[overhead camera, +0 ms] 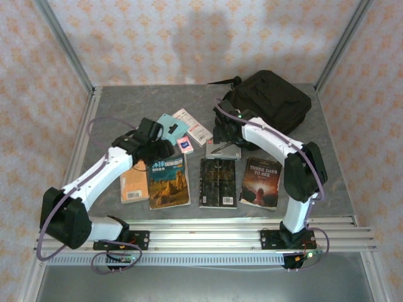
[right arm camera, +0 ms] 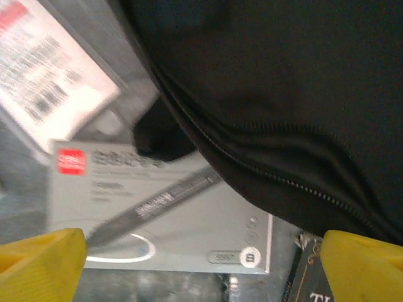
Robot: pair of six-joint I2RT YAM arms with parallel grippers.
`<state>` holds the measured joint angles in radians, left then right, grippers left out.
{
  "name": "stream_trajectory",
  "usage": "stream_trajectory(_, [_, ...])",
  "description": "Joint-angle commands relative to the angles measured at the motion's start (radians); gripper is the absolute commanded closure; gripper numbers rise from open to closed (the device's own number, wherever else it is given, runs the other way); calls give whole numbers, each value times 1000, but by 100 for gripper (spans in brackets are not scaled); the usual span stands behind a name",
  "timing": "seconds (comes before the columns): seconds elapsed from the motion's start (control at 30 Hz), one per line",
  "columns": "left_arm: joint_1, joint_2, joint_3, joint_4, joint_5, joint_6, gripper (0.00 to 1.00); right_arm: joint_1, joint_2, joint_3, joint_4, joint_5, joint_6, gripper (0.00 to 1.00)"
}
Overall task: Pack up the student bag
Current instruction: Rotate the pencil case at the center of the table, then move the student bag to the top-right of the table.
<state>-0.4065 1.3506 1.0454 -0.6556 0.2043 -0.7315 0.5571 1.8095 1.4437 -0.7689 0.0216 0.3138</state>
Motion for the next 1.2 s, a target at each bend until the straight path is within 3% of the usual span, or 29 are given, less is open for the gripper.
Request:
stream_trajectory(0.0, [-63, 62, 83, 59, 22, 40, 39, -74, -62, -107, 80, -122, 123, 9])
stream_trajectory(0.1, [-81, 149, 130, 89, 57, -4, 39, -99, -62, -150, 135, -198, 153, 9])
stream_trajectory(0.3, [-87, 217, 141, 148, 104, -47, 41, -143, -23, -164, 164, -180, 145, 6])
stream_trajectory(0.6, [-87, 179, 92, 144, 75, -33, 41, -277, 110, 38, 192, -173, 87, 3])
stream_trajectory(0.7, [-87, 147, 79, 122, 60, -21, 41, -252, 71, 79, 146, -155, 2, 3])
stream_trajectory(0.9, [-84, 58, 42, 88, 29, -9, 40, -128, 29, 129, -9, 37, -280, 1])
stream_trajectory(1.1, [-46, -45, 26, 38, 23, 16, 40, -67, -48, 86, 37, -87, -514, 1])
stream_trajectory(1.17, [-31, -81, 21, 33, 27, 33, 39, -55, -49, 79, 51, -40, -539, 1])
